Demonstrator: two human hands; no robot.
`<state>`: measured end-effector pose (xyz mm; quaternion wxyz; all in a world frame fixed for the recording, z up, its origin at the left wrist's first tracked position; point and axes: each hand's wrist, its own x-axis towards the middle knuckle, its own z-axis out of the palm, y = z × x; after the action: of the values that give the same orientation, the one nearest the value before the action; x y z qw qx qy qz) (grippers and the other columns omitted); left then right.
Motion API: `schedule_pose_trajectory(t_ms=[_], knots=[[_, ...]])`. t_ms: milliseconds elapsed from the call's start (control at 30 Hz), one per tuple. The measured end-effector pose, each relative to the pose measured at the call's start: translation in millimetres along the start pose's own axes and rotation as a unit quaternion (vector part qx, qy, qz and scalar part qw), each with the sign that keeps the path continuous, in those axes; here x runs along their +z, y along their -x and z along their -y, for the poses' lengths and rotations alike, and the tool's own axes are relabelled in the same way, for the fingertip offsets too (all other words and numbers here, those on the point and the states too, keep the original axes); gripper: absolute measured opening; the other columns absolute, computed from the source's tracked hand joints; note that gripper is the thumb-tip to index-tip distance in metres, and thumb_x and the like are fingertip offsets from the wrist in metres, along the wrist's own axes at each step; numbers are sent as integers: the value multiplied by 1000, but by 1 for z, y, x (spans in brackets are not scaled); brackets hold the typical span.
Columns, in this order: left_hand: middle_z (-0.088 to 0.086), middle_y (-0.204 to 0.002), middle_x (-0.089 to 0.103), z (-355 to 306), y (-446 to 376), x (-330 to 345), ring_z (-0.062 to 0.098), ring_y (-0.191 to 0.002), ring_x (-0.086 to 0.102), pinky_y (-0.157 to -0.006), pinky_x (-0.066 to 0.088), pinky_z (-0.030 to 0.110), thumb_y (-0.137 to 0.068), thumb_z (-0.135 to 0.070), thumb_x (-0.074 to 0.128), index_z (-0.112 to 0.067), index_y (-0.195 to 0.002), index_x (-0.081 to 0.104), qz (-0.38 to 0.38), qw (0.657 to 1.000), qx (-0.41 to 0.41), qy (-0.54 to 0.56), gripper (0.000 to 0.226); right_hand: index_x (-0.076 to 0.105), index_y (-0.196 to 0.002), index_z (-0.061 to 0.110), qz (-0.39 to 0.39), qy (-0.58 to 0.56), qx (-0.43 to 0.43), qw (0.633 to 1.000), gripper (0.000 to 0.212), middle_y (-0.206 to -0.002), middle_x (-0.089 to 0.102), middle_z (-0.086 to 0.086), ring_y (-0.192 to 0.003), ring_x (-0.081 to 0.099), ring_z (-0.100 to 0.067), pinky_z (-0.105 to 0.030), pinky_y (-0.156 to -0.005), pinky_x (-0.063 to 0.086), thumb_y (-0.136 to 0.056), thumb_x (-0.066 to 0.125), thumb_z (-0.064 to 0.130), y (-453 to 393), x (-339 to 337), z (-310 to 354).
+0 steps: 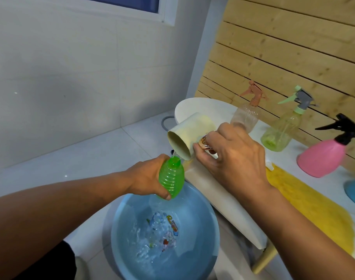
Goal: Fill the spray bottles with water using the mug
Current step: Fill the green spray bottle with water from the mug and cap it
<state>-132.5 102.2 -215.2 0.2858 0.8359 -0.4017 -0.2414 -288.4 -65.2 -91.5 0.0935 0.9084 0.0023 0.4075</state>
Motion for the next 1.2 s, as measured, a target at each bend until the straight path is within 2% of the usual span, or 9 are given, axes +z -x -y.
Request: schedule_pose_trajectory(t_ms=[100,200,367,600,667,767,933,1033,1200], knots=[[-15,-119,65,2,0,0,12,-109,66,-96,56,44,-47,-62,91,-44,-136,37,-5,1000,5,24,105,62,-72,18,11,3,15,1000,35,-73,52,-1,-71,56,-27,-30,-42,35,-94,61,44,0,2,0],[-12,-117,67,2,-1,0,10,-108,67,-96,58,42,-54,-43,97,-38,-135,42,-12,998,11,69,98,59,-73,20,54,-14,105,993,37,-77,53,0,-73,57,-28,-31,-46,38,-93,59,51,3,4,-1],[-5,-118,66,2,-2,-4,8,-108,67,-86,56,22,-66,-10,98,-27,-132,45,-31,991,24,125,86,43,-75,22,166,-90,276,942,44,-80,55,1,-73,51,-31,-37,-61,36,-96,49,61,10,15,-7],[-3,-114,66,13,1,-9,12,-104,67,-86,58,29,-59,-10,100,-32,-119,48,-37,992,18,121,82,55,-91,20,316,-88,341,881,45,-96,68,-8,-89,58,-34,-37,-72,41,-101,37,60,32,45,-6],[-4,-113,66,17,3,-9,11,-102,67,-83,57,25,-61,-8,100,-30,-120,47,-29,994,14,104,82,57,-97,18,362,-108,359,853,47,-103,69,-10,-99,62,-34,-39,-81,46,-102,35,58,45,67,-8],[-3,-115,67,24,3,-8,16,-107,68,-91,59,35,-59,-12,101,-31,-121,47,-25,995,11,92,84,61,-101,13,431,-133,390,803,51,-107,68,-12,-102,63,-34,-40,-89,50,-103,32,54,67,109,-15],[-5,-115,66,28,2,-9,14,-107,67,-94,57,41,-57,-19,100,-30,-125,46,-39,995,20,90,87,60,-124,3,569,-140,344,734,42,-126,62,-17,-108,61,-33,-35,-87,46,-107,31,29,121,162,-8],[-8,-115,65,30,0,-9,14,-107,67,-94,57,43,-48,-39,95,-33,-126,45,-63,994,16,92,93,60,-126,10,612,-114,292,727,49,-123,62,-15,-117,61,-33,-37,-93,48,-100,28,38,157,182,3],[-11,-110,65,35,-2,-12,11,-102,66,-91,56,39,-56,-28,100,-34,-126,45,-89,991,8,98,89,65,-112,21,579,-37,246,776,27,-117,69,0,-111,67,-23,-32,-88,52,-100,45,33,191,202,9]])
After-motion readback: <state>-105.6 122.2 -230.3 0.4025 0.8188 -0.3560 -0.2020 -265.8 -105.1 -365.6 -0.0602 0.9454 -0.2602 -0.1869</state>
